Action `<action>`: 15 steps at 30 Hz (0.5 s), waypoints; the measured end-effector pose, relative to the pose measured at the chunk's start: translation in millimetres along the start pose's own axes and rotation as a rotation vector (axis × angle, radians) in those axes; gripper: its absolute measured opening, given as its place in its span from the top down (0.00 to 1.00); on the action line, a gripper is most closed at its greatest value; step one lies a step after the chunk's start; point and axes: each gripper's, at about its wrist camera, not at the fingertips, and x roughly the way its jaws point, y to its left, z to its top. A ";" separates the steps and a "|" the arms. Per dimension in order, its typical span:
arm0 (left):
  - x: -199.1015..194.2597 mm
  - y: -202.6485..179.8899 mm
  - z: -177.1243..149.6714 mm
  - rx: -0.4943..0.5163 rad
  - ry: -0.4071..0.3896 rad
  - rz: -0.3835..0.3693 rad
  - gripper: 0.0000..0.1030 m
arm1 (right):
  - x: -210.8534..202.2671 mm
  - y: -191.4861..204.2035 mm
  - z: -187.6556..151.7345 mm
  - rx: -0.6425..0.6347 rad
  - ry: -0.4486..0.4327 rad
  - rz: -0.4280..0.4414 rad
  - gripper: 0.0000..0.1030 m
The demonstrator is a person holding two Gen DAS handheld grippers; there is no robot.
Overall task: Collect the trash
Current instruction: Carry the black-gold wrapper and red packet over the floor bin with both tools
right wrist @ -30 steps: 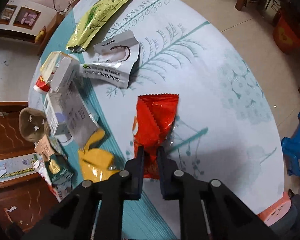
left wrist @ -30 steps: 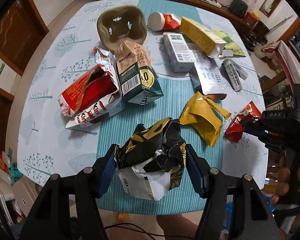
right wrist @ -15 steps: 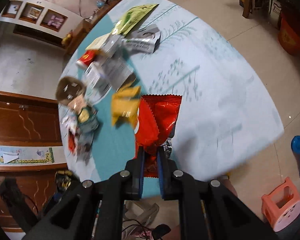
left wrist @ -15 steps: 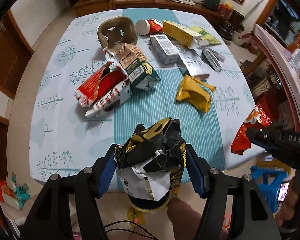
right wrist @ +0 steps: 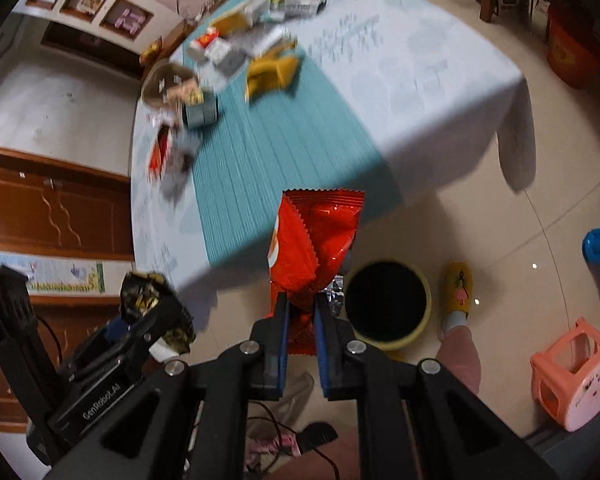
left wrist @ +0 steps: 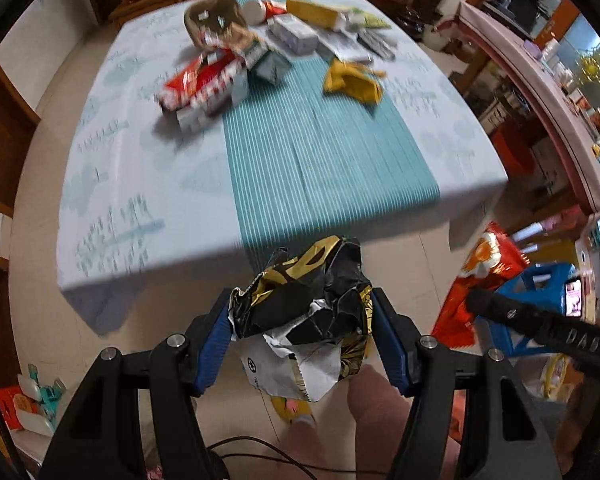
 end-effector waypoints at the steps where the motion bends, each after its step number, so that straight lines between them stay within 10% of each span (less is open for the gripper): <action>1: 0.6 -0.9 -6.5 0.001 0.006 -0.002 0.38 | 2.3 -0.4 -7.8 -0.006 0.013 -0.004 0.89; 15: 69.8 3.1 -80.2 -0.101 0.116 0.030 0.38 | 77.7 -41.6 -76.4 -0.071 0.175 -0.082 0.89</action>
